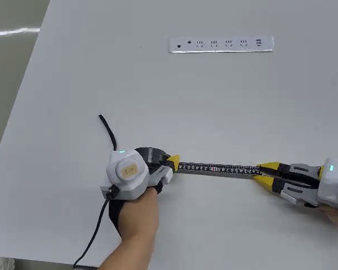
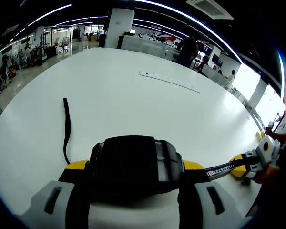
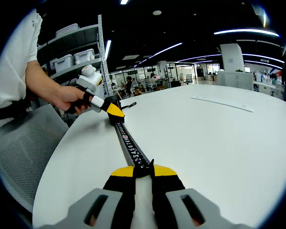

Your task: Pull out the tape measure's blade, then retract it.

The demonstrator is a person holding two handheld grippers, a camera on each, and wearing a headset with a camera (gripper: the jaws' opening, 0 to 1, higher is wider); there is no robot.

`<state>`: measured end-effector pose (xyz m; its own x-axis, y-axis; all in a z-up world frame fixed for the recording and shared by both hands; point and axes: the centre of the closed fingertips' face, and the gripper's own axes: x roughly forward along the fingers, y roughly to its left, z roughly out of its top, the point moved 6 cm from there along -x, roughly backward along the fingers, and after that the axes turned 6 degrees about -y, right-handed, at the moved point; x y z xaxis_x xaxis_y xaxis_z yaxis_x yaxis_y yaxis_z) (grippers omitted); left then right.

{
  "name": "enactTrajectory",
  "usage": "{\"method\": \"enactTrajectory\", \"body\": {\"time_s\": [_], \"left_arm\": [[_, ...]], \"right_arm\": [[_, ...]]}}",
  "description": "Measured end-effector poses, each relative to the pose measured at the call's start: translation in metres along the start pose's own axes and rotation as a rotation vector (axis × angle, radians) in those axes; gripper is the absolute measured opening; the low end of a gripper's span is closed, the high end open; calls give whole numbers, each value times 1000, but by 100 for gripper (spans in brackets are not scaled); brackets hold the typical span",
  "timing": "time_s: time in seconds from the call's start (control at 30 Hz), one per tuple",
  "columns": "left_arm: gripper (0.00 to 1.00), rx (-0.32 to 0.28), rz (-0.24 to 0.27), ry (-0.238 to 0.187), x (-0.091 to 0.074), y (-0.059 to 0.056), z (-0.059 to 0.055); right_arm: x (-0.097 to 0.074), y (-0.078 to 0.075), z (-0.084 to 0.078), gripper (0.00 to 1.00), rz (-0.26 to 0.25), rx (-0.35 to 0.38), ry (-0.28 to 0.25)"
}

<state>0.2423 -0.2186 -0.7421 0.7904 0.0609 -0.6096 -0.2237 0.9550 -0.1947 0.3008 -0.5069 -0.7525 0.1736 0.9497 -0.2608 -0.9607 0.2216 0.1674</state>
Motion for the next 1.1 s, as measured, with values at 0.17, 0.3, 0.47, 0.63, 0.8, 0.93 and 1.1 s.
{"method": "enactTrajectory", "body": {"time_s": [0.17,0.3,0.47,0.63,0.8,0.93,1.1], "left_arm": [[73,-1,0,1,0,0,0],[73,-2,0,1,0,0,0],[73,-2,0,2,0,0,0],[73,-4,-1,2,0,0,0],[73,-5,-1,2,0,0,0],[73,-7,0,3,-1,0,0],[73,-7,1,3,0,0,0]], "right_arm": [[3,1,0,11,6,1,0],[8,3,2,11,17,0,1],[12,5,2,11,27,0,3],[14,5,2,11,31,3,3],[17,6,3,11,37,-1,4],[19,6,4,11,45,3,4],[23,7,5,11,49,2,5]]}}
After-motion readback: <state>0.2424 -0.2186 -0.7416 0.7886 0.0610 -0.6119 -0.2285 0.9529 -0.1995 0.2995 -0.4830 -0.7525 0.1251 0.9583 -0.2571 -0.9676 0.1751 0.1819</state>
